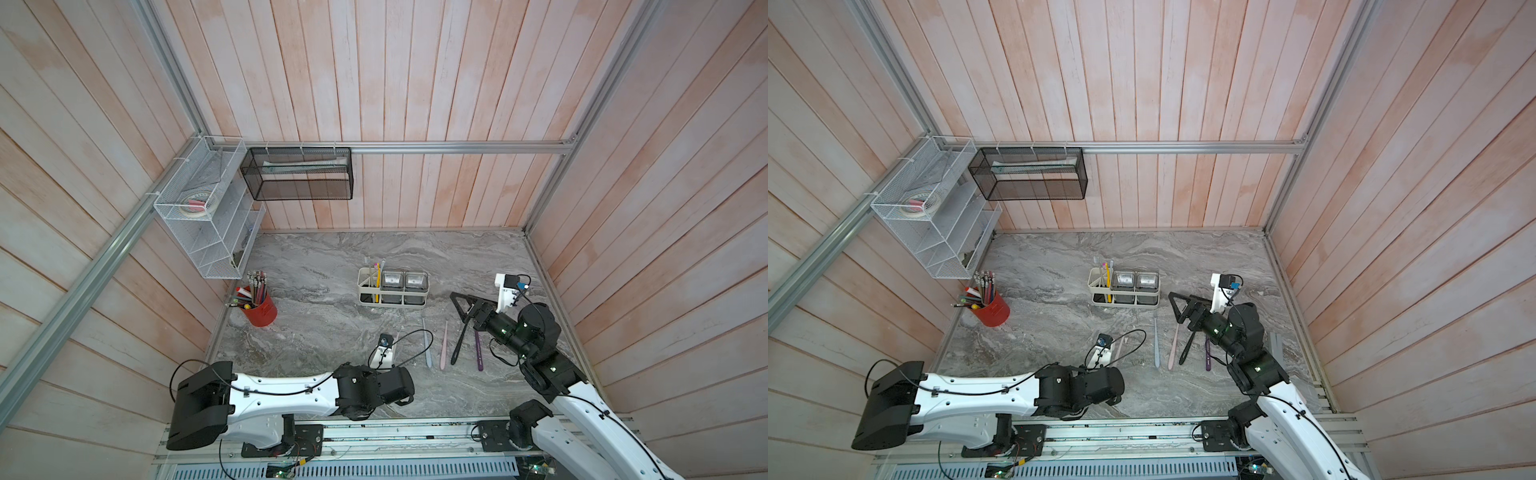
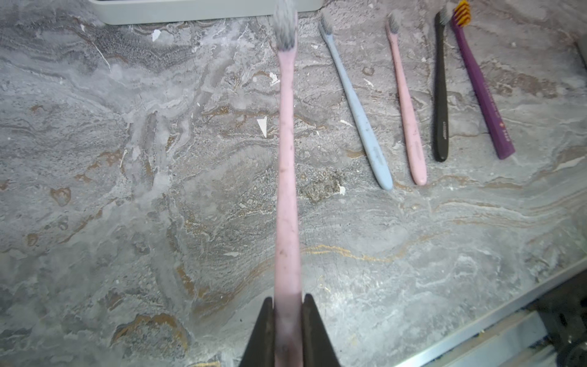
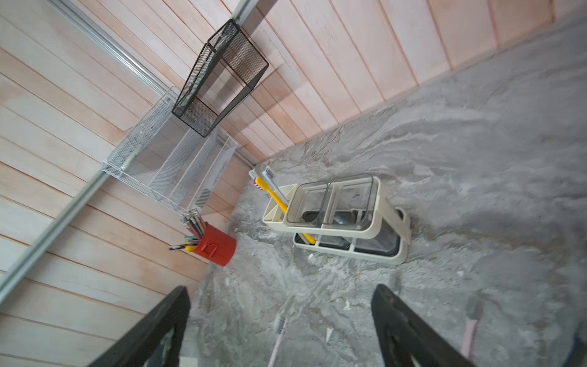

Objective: Place the toothbrush into the toothbrush holder
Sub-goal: Pick up the toothbrush from the center of the board.

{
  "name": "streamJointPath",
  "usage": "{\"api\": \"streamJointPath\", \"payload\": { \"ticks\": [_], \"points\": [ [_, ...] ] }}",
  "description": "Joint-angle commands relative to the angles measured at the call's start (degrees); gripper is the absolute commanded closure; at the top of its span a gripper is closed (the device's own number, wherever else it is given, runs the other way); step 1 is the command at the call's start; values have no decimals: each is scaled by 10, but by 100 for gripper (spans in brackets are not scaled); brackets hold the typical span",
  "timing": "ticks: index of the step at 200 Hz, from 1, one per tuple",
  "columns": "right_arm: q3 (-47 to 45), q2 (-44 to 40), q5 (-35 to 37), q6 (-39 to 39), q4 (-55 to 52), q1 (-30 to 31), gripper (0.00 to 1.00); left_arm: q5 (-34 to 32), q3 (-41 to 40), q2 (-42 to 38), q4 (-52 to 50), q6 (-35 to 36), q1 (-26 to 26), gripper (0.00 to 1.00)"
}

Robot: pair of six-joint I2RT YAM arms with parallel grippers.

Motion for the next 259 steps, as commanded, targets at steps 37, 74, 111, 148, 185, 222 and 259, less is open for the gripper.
{"api": "streamJointPath", "payload": {
  "ticks": [37, 74, 111, 148, 185, 222, 259],
  "points": [
    [-6, 64, -136, 66, 88, 25, 19, -59, 2, -42, 81, 73, -26, 100],
    [5, 88, -106, 56, 96, 94, 32, -74, 17, -31, 100, 105, -24, 100],
    [-2, 109, -83, 38, 82, 121, 34, -95, 32, -33, 96, 106, -24, 100],
    [-16, 105, -73, 37, 96, 123, 35, -90, 28, -43, 110, 111, -23, 100],
    [-21, 140, -77, 45, 129, 151, 41, -90, 35, -32, 114, 109, -23, 100],
    [-29, 156, -78, 49, 149, 163, 46, -96, 38, -30, 118, 118, -22, 100],
    [-32, 177, -82, 55, 172, 165, 58, -87, 38, -22, 124, 115, -23, 100]
  ]
}}
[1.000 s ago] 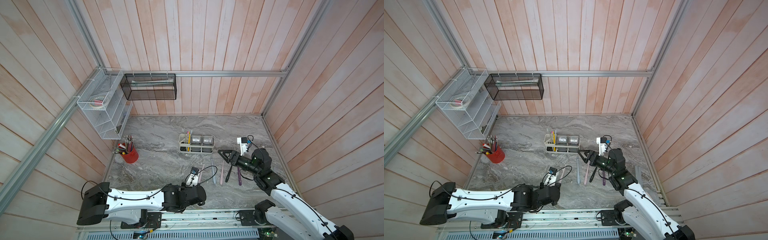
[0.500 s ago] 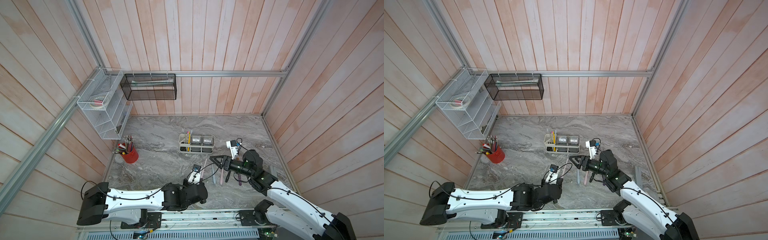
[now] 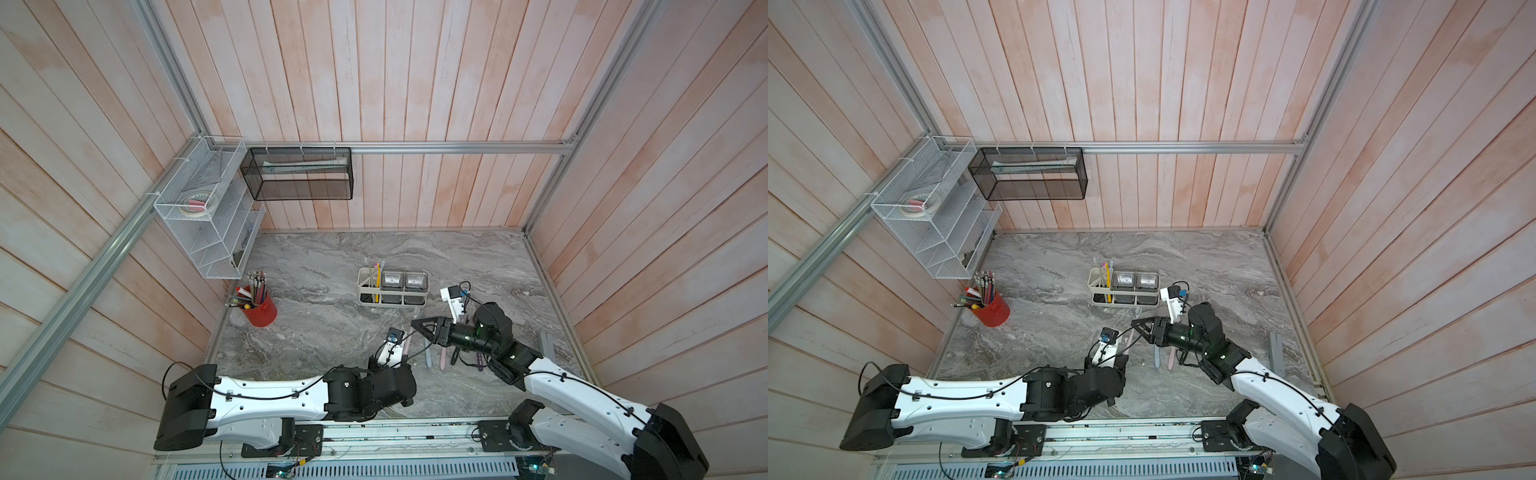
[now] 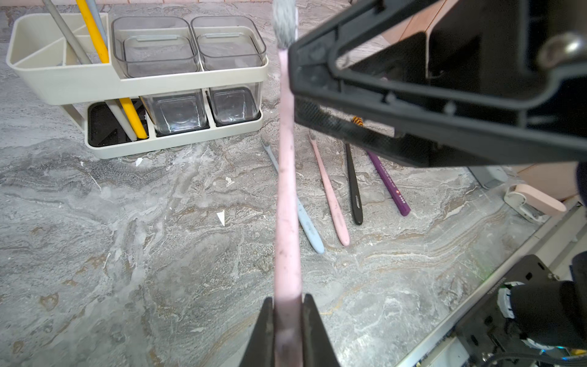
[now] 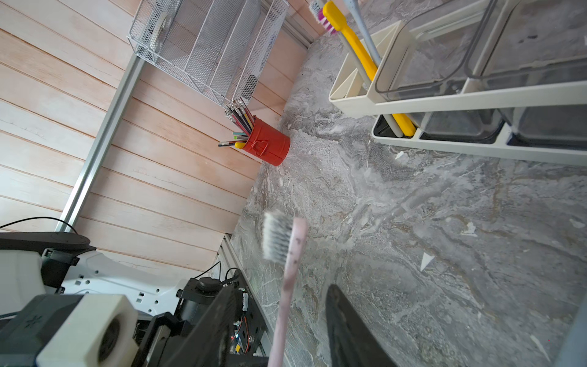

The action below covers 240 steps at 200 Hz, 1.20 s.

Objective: Place the toothbrush into the toothbrush holder
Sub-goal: Pick up the toothbrush from the center of the board.

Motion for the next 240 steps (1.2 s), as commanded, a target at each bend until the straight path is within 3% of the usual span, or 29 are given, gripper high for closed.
{"api": "streamJointPath", "payload": {
  "ticks": [1, 56, 109, 171, 184, 213, 230, 240],
  "points": [
    [-7, 13, -3, 4, 36, 4, 58, -5, 17, 9, 15, 5, 2, 100],
    [-1, 21, -4, 7, 40, 4, 74, -10, 13, 6, 8, 4, 2, 100],
    [5, 25, -5, 7, 33, 4, 99, -13, 10, 8, 9, 4, 2, 100],
    [17, 20, 4, 0, 16, 4, 100, -31, 12, 0, -13, -4, 3, 100],
    [28, 21, 8, -11, 5, 4, 100, -37, 14, -10, -23, -3, 5, 86],
    [71, 24, 20, -50, -38, -12, 100, -50, 18, -49, -64, -3, 19, 35],
    [101, 35, 19, -67, -50, -34, 100, -43, 12, -90, -87, -10, 39, 22],
    [126, 47, 18, -81, -58, -44, 100, -35, 5, -117, -101, -18, 54, 19]
  ]
}}
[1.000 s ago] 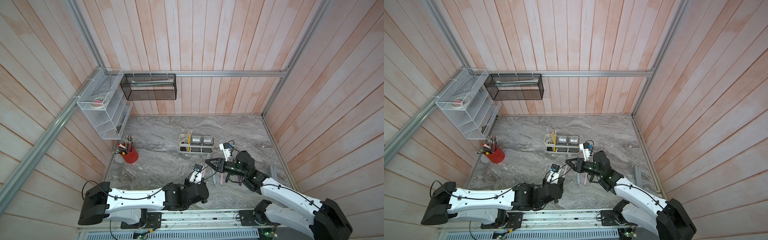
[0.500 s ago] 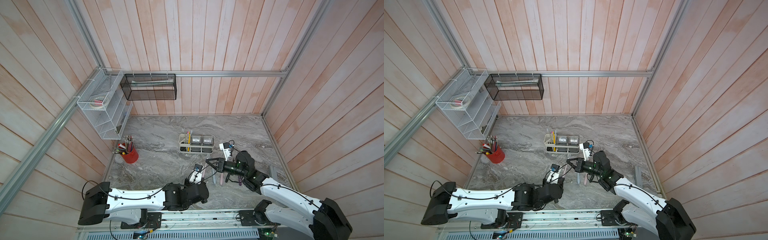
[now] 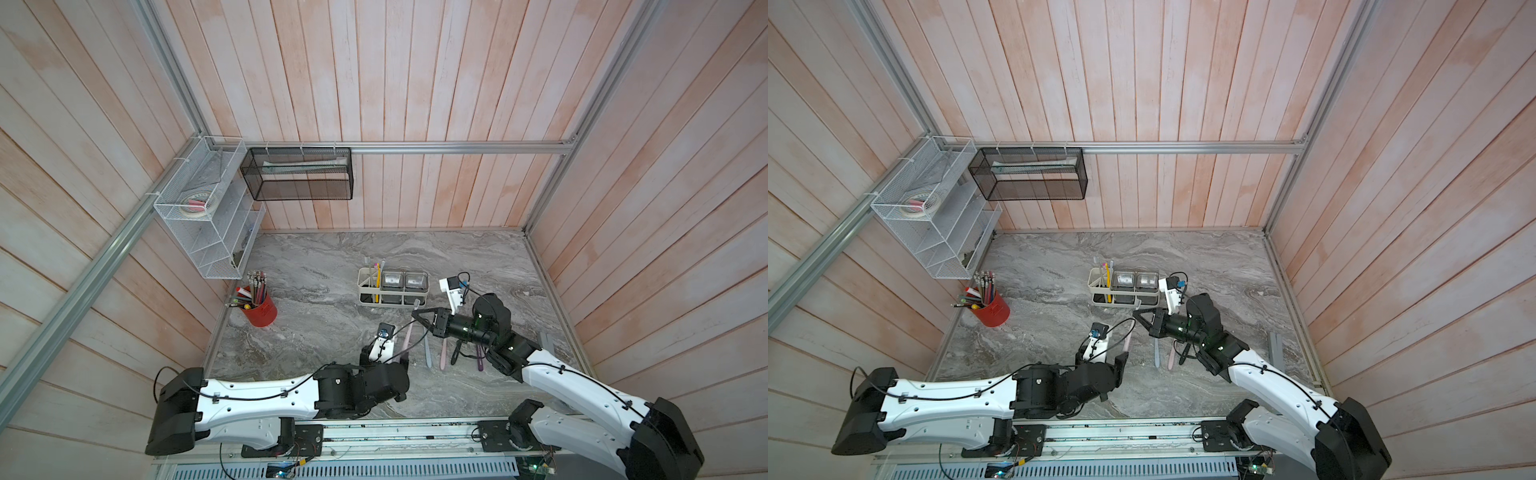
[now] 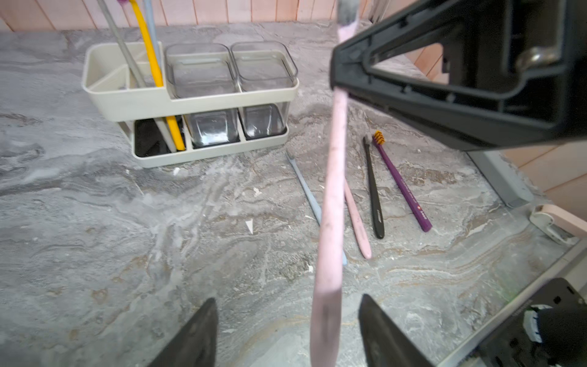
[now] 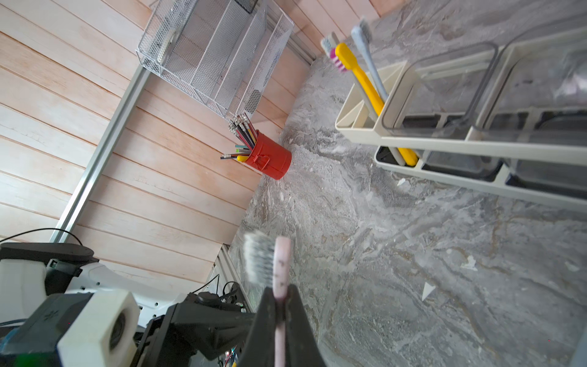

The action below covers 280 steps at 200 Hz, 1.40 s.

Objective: Place the toothbrush into the toothbrush holder
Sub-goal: Pick up the toothbrush from the center of the board, then place the toothbrush in the toothbrush holder.

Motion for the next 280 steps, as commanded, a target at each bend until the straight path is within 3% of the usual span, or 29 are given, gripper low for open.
{"api": "streamJointPath", "payload": {
  "ticks": [1, 23, 31, 88, 138, 187, 280],
  "points": [
    [58, 22, 11, -46, -27, -24, 100, -6, 4, -59, -50, -10, 28, 18],
    [125, 61, 33, -90, -49, -28, 100, 6, -14, -126, -80, -25, 62, 8],
    [150, 76, 46, -103, -51, -28, 100, 14, -15, -145, -98, -31, 79, 0],
    [337, 218, 109, -198, -57, -18, 100, 143, -25, -207, -176, -36, 260, 0],
    [469, 335, 206, -335, -59, 44, 100, 250, -36, -193, -190, -15, 382, 0],
    [489, 399, 248, -407, -16, 75, 100, 301, -41, -181, -168, 3, 434, 0],
    [450, 426, 240, -448, 66, 76, 100, 303, -51, -181, -154, 11, 438, 0]
  ]
}}
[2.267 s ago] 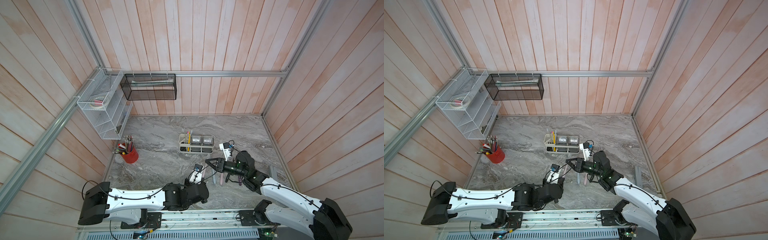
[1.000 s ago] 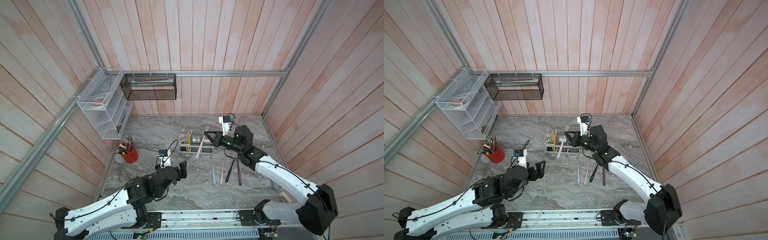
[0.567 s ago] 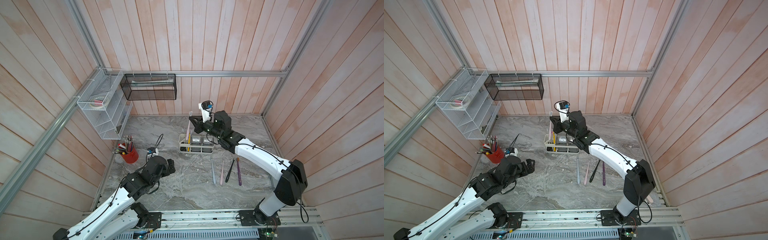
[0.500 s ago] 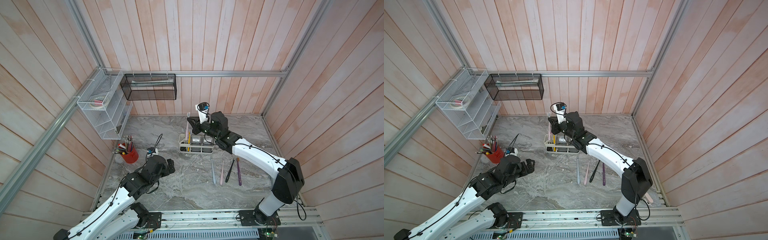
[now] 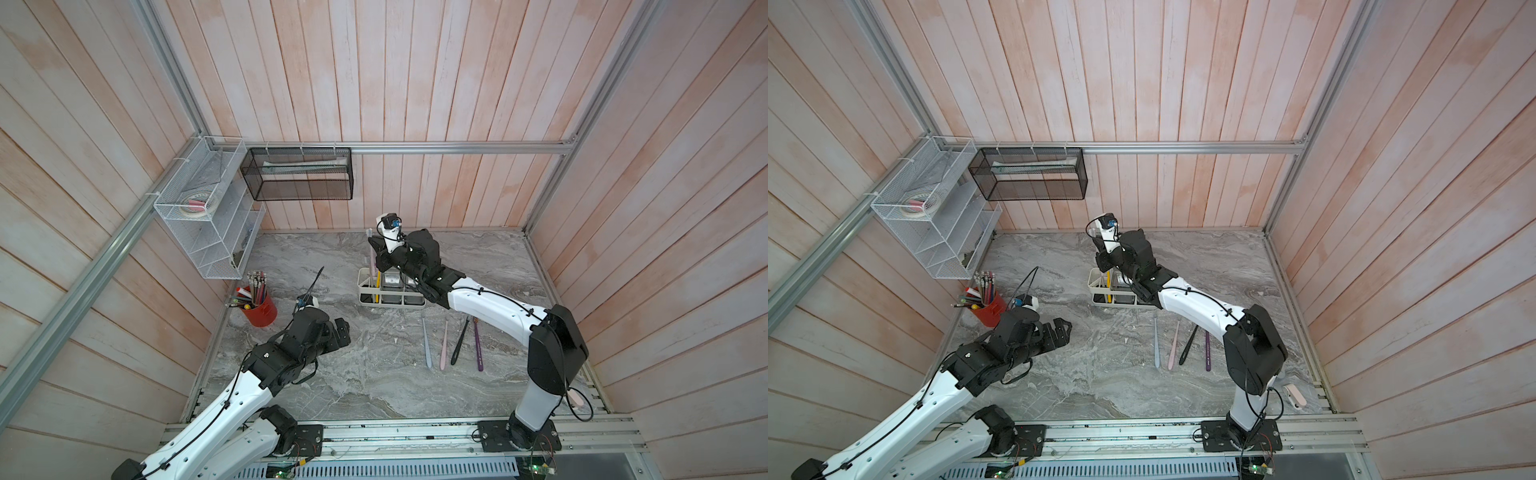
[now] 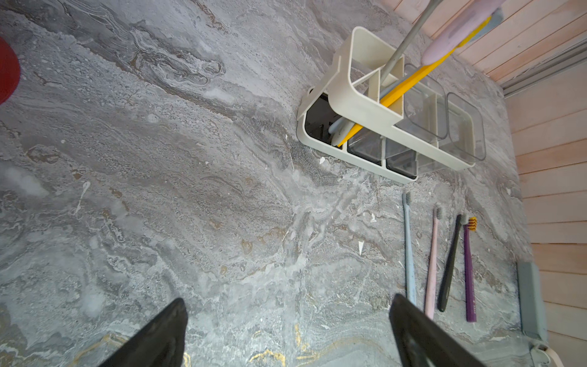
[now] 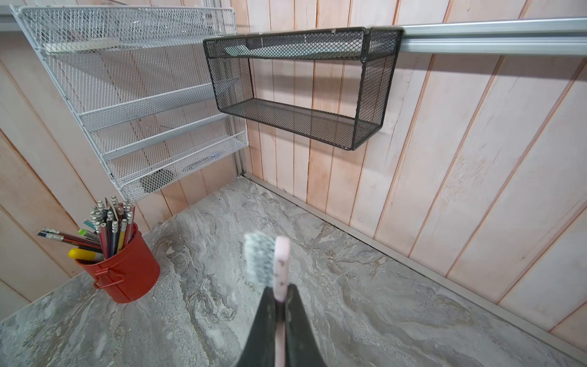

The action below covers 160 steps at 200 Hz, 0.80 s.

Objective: Place the toothbrush into the toothbrush holder
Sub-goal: Place the toothbrush in the toothbrush holder.

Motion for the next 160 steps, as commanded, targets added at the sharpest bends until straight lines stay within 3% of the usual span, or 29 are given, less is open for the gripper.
{"api": "streamJointPath", "payload": {
  "ticks": [1, 160],
  "points": [
    [-19, 7, -9, -11, 42, 2, 100, 3, -14, -3, 10, 11, 2, 0],
    [-42, 47, -35, 3, 90, 21, 100, 3, -21, -10, 19, 14, 2, 0]
  ]
}}
